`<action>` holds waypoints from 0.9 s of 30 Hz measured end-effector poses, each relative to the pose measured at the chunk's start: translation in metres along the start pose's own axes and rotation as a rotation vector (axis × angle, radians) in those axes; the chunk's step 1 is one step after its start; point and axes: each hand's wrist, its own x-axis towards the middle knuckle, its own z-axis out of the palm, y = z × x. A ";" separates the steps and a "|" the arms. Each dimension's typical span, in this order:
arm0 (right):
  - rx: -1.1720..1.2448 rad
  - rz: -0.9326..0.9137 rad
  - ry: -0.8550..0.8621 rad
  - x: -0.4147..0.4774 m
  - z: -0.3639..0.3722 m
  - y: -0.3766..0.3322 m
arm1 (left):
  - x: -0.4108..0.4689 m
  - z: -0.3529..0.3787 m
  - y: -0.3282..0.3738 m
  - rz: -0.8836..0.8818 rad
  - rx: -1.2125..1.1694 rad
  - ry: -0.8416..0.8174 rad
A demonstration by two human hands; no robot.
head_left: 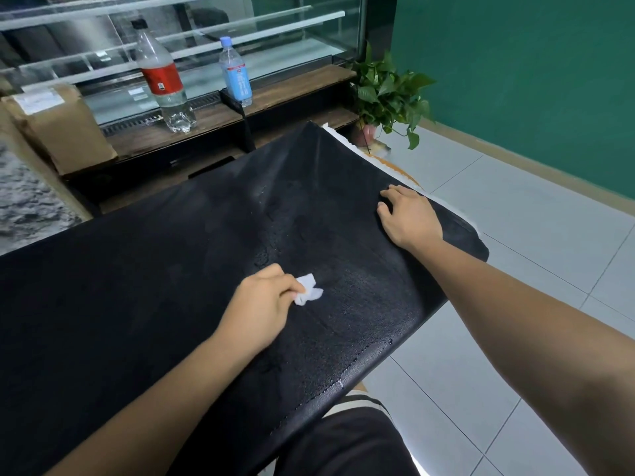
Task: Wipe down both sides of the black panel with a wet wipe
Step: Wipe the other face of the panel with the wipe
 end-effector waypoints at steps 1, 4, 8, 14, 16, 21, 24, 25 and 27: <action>0.003 0.003 -0.003 0.000 0.000 0.000 | 0.005 -0.002 -0.006 -0.024 0.011 0.017; 0.001 0.008 -0.012 0.001 -0.001 0.000 | 0.020 -0.006 -0.023 -0.088 0.036 0.065; -0.003 0.014 -0.016 0.000 -0.003 -0.001 | 0.038 -0.003 -0.036 -0.187 0.043 0.143; 0.000 0.014 -0.026 -0.002 -0.005 -0.004 | 0.046 0.012 -0.034 -0.262 0.000 0.199; -0.006 0.015 -0.027 -0.002 -0.005 -0.003 | 0.047 0.017 -0.028 -0.251 -0.021 0.188; -0.034 -0.019 -0.026 -0.003 -0.004 -0.004 | 0.052 0.025 -0.014 -0.171 -0.021 0.106; -0.059 -0.073 -0.004 -0.004 -0.006 -0.004 | 0.054 0.020 -0.014 -0.191 -0.102 0.065; -0.088 -0.100 -0.003 -0.004 -0.008 -0.003 | 0.054 0.017 -0.015 -0.199 -0.138 0.053; -0.156 -0.180 0.011 -0.004 -0.012 -0.006 | 0.052 0.011 -0.017 -0.202 -0.207 0.045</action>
